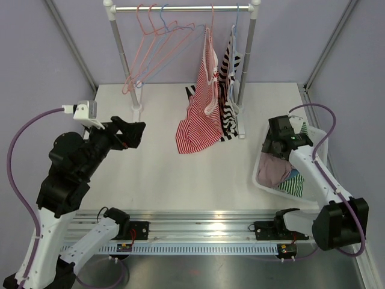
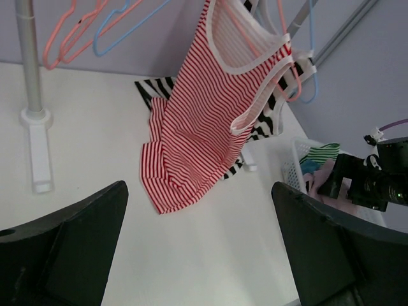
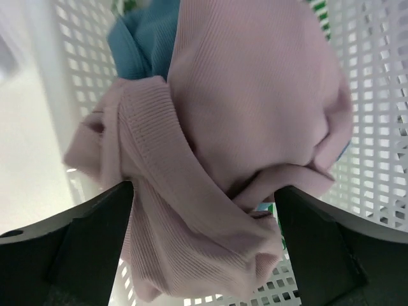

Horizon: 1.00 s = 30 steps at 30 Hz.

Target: Remove the tank top from the hanger

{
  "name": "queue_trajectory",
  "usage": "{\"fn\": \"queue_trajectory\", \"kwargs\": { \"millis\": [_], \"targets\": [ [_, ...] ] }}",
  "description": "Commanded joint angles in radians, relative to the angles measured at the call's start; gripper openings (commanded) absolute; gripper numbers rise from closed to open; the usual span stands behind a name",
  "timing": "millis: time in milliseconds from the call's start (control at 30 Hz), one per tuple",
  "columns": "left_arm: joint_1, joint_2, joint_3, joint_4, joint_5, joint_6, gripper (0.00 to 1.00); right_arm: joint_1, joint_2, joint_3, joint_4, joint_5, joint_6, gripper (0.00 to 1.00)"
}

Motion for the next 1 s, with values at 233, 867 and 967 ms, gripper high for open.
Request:
{"fn": "queue_trajectory", "kwargs": {
  "millis": [233, 867, 967],
  "targets": [
    [-0.226, 0.416, 0.302, 0.108, -0.109, -0.002, 0.99, -0.004, -0.400, 0.165, -0.013, -0.128, -0.059, 0.99],
    [-0.288, 1.245, 1.194, 0.100, -0.282, 0.121, 0.99, -0.004, -0.629, 0.002, 0.126, -0.808, 0.017, 0.98],
    [-0.287, 1.308, 1.225, 0.168, -0.332, 0.141, 0.99, -0.004, -0.661, -0.019, 0.134, -0.856, 0.036, 0.98]
  ]
}}
